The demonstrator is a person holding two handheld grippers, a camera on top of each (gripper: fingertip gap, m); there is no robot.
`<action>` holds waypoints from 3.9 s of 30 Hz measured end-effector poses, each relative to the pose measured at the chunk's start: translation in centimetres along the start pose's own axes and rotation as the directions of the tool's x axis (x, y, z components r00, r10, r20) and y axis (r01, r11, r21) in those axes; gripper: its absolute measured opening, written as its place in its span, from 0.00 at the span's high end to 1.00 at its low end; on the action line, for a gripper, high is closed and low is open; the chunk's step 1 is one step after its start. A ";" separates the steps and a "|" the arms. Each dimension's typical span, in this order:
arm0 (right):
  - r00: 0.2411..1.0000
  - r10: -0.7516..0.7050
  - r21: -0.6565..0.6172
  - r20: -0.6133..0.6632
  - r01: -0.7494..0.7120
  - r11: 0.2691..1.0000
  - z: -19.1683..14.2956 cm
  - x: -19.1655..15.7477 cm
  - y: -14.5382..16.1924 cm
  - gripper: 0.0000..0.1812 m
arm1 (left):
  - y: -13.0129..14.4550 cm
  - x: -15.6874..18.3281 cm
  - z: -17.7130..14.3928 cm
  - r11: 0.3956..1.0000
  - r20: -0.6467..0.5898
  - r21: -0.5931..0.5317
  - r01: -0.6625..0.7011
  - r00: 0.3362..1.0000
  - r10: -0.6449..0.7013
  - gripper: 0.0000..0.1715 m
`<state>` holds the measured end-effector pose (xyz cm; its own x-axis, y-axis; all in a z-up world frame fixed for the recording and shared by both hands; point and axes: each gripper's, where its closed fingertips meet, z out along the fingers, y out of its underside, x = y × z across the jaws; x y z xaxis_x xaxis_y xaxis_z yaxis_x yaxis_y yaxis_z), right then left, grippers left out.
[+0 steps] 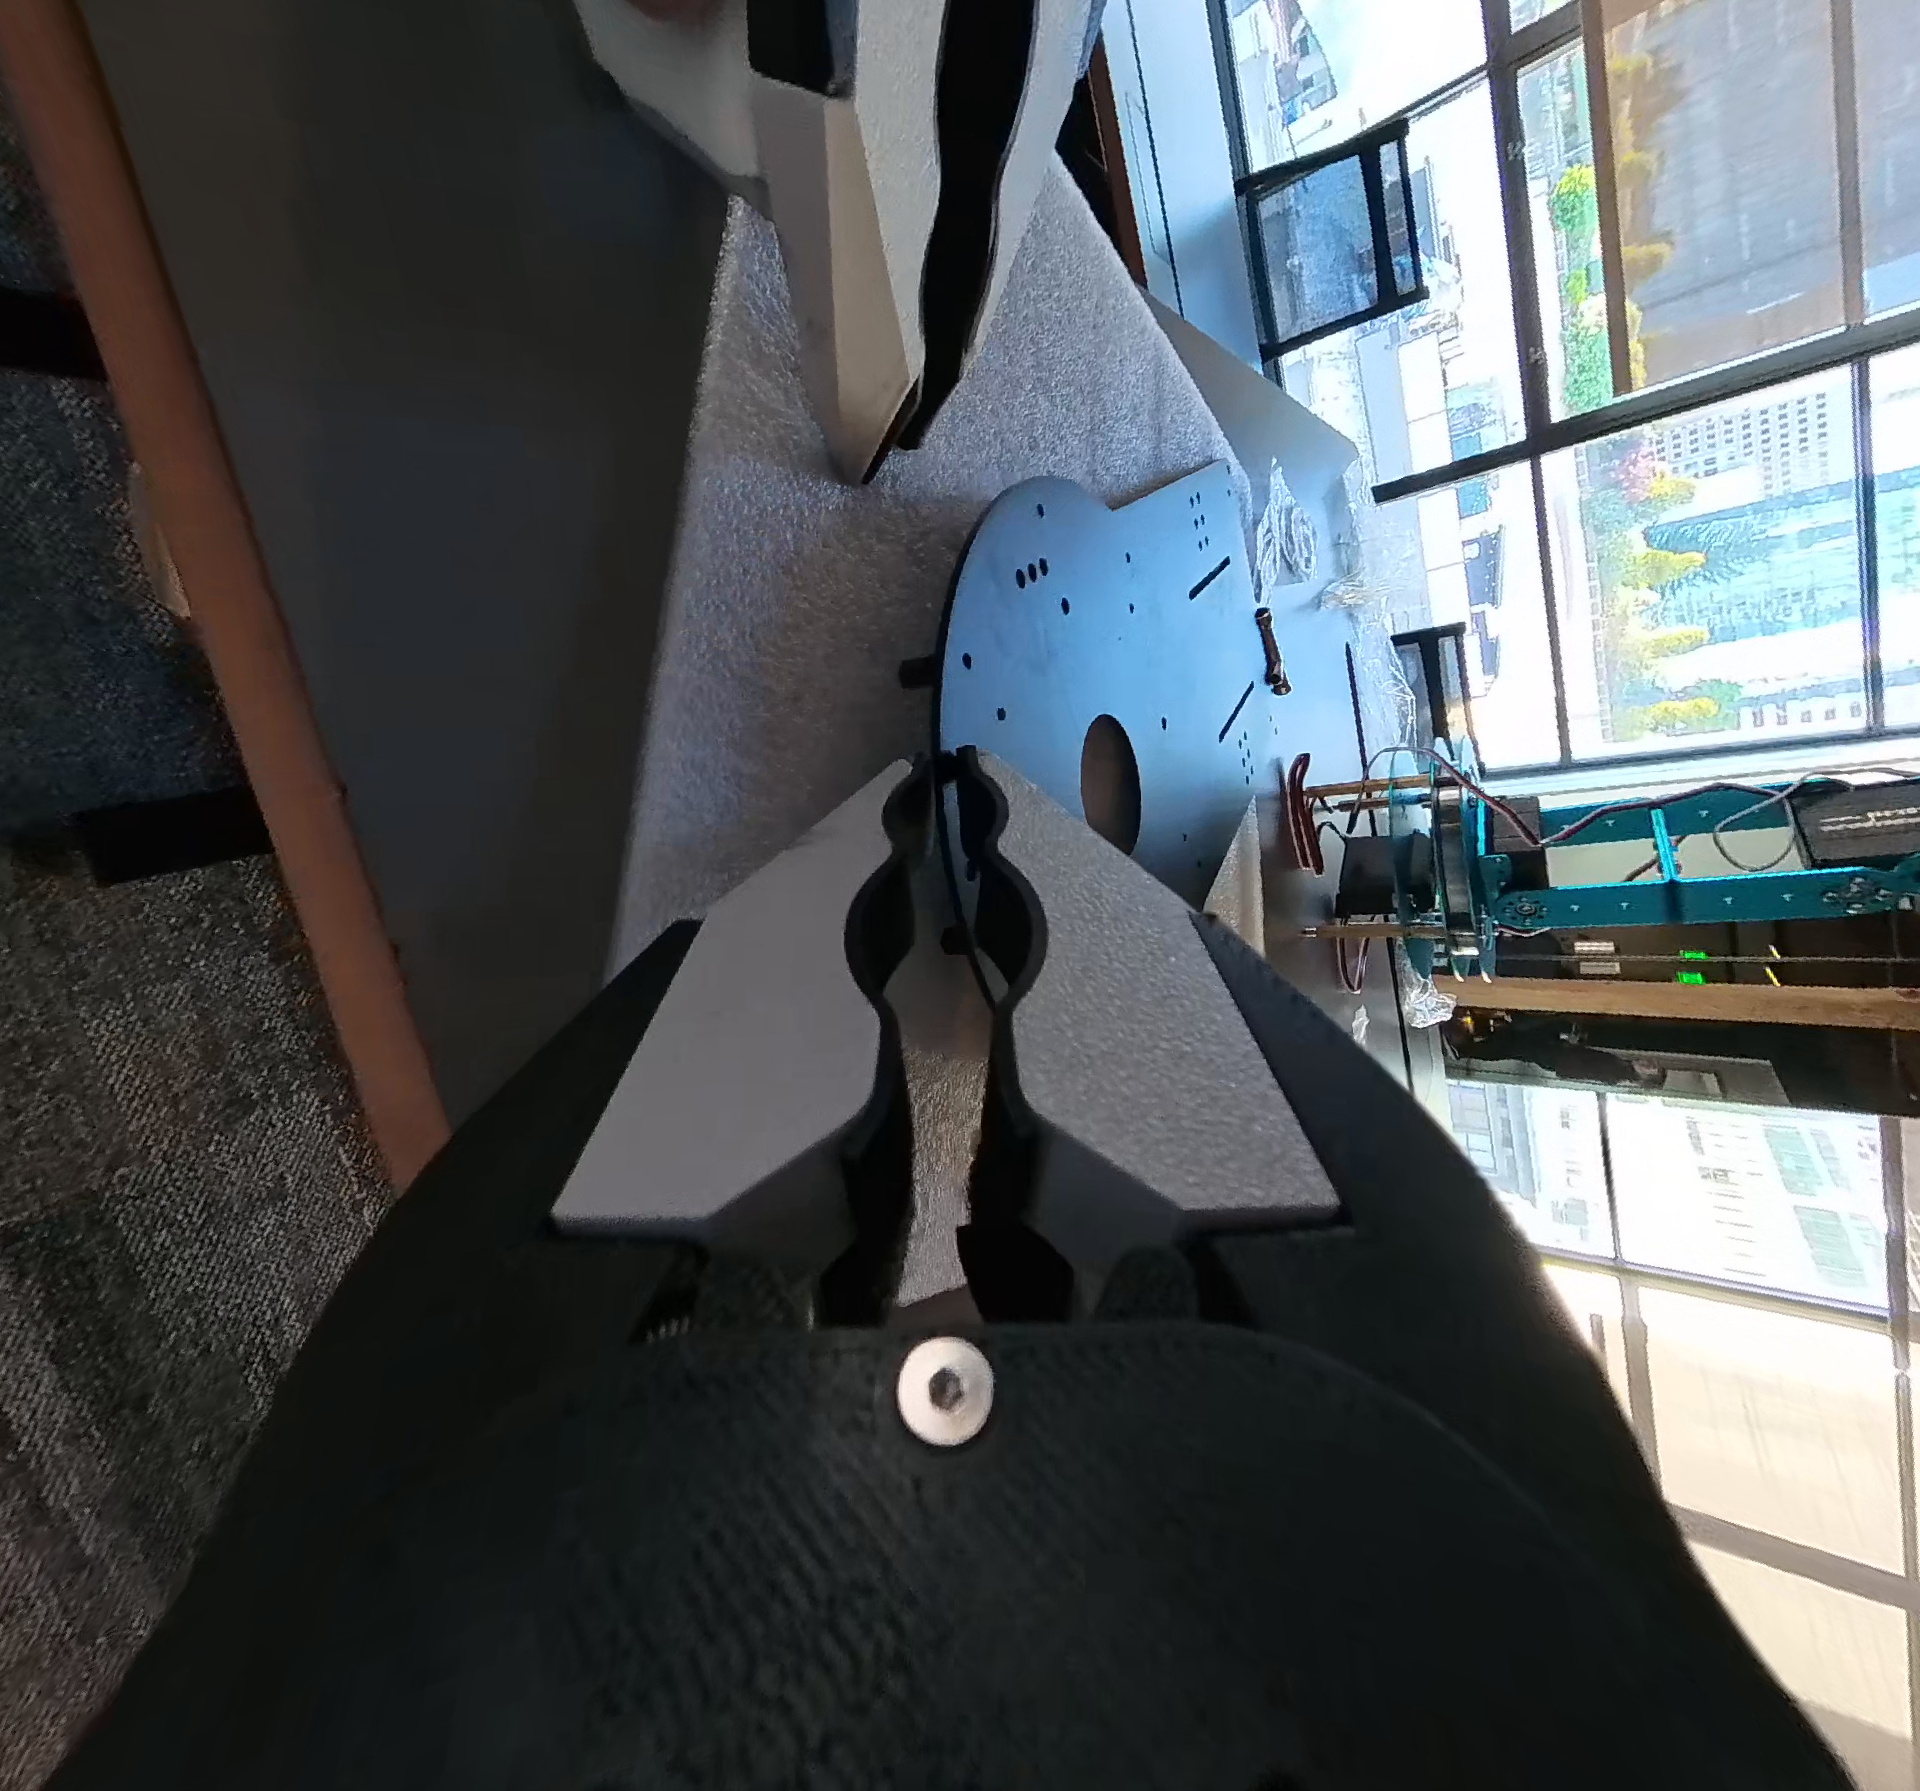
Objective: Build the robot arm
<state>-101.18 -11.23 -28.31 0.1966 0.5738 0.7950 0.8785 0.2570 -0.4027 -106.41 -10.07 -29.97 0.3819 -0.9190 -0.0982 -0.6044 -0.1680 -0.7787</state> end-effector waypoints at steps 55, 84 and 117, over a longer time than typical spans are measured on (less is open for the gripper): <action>0.980 0.168 0.029 0.102 -0.172 0.985 -0.7 -0.3 0.7 0.94 | -0.9 0.1 -2.1 0.956 -0.131 0.123 0.267 0.959 -0.251 0.78; 0.894 0.433 0.114 0.113 -0.444 0.888 -1.4 1.1 1.4 0.81 | -2.3 -0.1 0.5 0.990 -0.106 0.141 -0.008 0.994 0.023 0.71; 0.905 0.406 0.074 0.125 -0.416 0.906 -0.2 0.5 0.8 0.88 | -2.9 0.2 1.2 0.976 -0.066 0.216 0.005 0.998 0.010 0.72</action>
<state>-100.28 -10.87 -28.19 0.4803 0.7208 0.4998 0.6821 0.0514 -0.7295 -103.69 -9.37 -28.47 0.3290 -0.9421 -0.0648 -0.4373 -0.0912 -0.8947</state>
